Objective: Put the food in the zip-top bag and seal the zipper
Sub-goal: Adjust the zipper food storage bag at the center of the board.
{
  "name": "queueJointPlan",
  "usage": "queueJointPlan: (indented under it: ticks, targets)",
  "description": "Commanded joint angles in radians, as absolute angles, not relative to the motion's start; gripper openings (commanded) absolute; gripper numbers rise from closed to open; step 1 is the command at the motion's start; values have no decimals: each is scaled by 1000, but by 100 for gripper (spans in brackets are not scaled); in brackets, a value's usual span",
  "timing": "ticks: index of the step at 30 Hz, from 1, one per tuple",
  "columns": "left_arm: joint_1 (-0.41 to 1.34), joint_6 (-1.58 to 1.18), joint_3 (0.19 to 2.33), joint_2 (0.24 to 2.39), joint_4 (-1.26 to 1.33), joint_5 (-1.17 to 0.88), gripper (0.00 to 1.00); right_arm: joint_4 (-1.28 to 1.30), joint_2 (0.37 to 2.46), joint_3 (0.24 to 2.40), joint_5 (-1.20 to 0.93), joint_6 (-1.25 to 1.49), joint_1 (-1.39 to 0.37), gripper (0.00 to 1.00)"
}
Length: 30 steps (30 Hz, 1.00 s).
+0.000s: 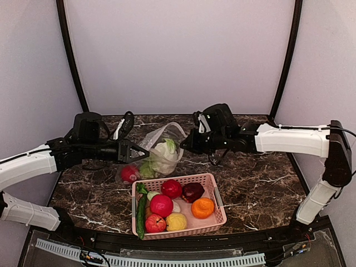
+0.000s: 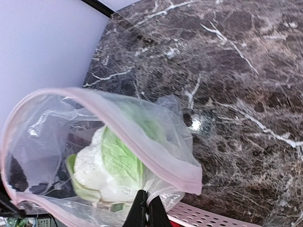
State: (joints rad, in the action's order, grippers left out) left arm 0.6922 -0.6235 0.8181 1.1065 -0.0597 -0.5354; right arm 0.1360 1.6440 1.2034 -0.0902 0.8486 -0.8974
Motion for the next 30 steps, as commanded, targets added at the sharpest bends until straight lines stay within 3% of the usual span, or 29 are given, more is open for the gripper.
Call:
queueJointPlan:
  ticks: [1, 9, 25, 30]
  targets:
    - [658, -584, 869, 1049, -127, -504, 1, 137, 1602, 1328, -110, 807, -893, 0]
    - [605, -515, 956, 1009, -236, -458, 1, 200, 1576, 1438, -91, 748, -893, 0]
    - [601, -562, 879, 1025, -157, -602, 1, 226, 1557, 1318, -28, 788, -889, 0]
    - [602, -561, 868, 1013, -152, -616, 1, 233, 1528, 1305, -34, 777, -890, 13]
